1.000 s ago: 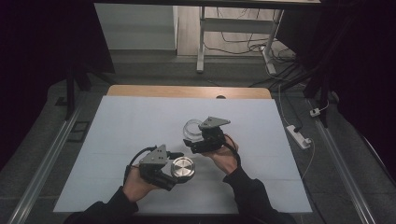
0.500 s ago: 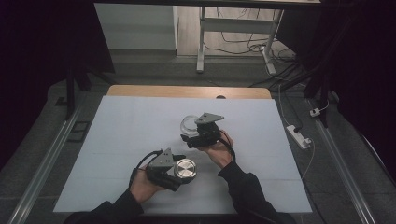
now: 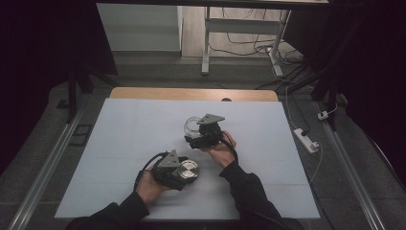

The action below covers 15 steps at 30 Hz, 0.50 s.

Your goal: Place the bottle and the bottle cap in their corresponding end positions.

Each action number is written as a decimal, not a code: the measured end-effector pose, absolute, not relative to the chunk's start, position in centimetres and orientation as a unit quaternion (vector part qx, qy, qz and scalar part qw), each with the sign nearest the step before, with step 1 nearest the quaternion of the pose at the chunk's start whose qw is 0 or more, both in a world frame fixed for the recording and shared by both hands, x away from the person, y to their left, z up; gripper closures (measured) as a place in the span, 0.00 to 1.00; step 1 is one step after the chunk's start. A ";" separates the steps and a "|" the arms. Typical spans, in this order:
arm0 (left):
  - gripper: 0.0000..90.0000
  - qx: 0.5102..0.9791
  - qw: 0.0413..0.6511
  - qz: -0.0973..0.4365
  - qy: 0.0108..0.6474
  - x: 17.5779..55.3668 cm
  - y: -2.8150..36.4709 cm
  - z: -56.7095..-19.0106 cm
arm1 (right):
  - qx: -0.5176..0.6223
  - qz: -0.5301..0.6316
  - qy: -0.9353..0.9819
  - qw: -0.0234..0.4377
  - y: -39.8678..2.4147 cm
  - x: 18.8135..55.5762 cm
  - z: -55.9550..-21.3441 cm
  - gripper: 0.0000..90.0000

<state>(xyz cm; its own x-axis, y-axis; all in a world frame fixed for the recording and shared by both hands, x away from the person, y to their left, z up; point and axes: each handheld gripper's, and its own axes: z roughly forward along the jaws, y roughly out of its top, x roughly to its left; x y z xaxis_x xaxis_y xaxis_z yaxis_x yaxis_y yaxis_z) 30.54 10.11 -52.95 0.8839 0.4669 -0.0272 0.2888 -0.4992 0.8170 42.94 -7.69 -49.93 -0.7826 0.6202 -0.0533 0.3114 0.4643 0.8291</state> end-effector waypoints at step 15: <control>0.23 0.880 0.414 0.086 0.215 31.1 8.7 -54.1 | 0.279 0.427 0.842 0.176 -6.7 44.0 -51.1 0.16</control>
<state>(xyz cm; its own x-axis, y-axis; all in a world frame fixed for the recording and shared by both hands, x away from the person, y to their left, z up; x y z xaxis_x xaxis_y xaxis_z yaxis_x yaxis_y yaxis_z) 31.07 8.65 -54.07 0.8925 0.4503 -0.0268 0.3074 -0.5637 0.7666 44.00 -6.69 -51.06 -0.7824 0.6201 -0.0576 0.3199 0.4796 0.8171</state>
